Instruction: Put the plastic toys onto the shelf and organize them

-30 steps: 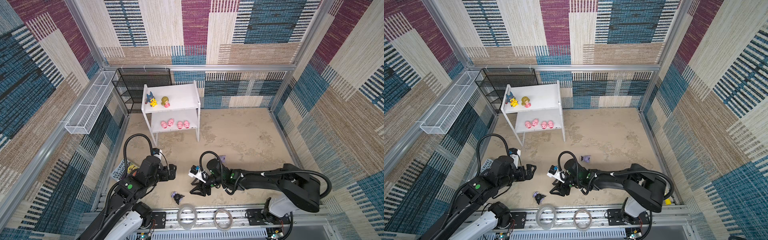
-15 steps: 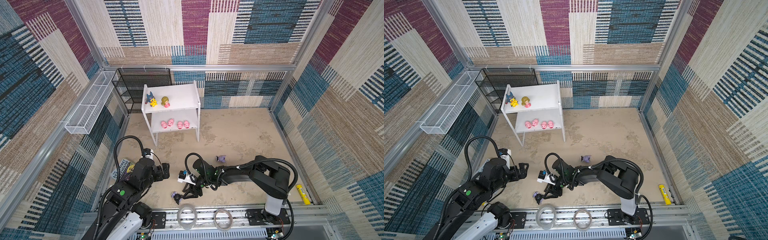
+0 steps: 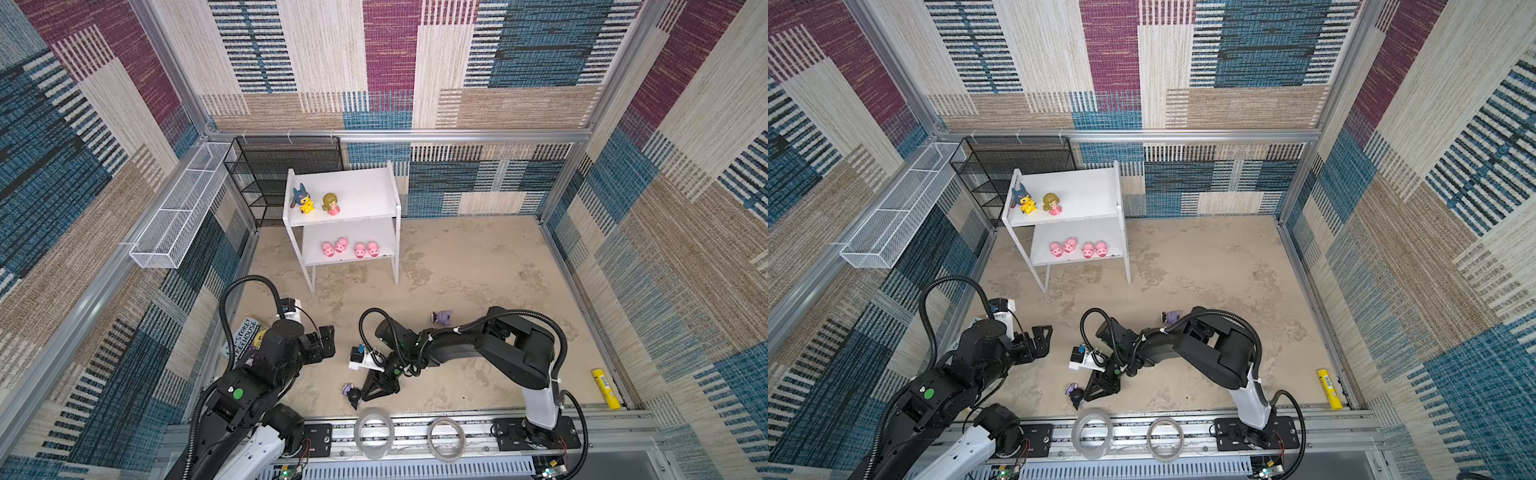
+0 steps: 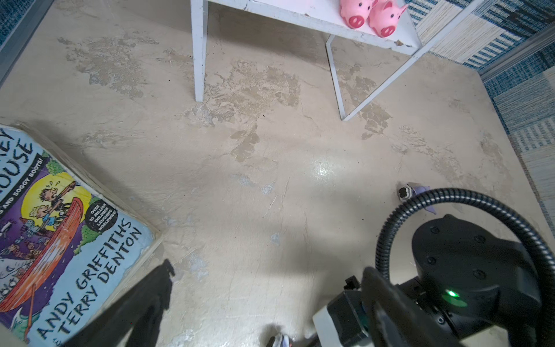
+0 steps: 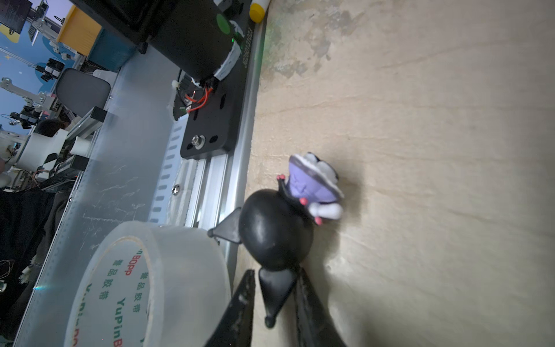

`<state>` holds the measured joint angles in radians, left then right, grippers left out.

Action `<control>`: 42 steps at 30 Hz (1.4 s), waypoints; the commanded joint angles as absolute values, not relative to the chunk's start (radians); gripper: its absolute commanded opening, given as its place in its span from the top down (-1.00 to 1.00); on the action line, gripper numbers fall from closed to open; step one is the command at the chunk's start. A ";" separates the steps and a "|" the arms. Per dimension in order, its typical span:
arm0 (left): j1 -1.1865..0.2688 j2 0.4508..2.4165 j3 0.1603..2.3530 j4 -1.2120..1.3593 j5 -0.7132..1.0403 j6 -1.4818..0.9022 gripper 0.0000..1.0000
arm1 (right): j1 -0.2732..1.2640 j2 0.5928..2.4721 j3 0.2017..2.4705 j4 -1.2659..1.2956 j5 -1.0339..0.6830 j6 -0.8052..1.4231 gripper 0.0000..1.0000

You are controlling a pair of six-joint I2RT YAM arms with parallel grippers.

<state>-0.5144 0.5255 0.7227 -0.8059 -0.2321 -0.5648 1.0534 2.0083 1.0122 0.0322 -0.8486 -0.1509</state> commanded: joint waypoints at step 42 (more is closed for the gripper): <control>-0.504 0.880 0.822 -0.406 0.606 -0.692 -0.98 | 1.147 1.285 0.502 0.552 0.445 -0.496 1.00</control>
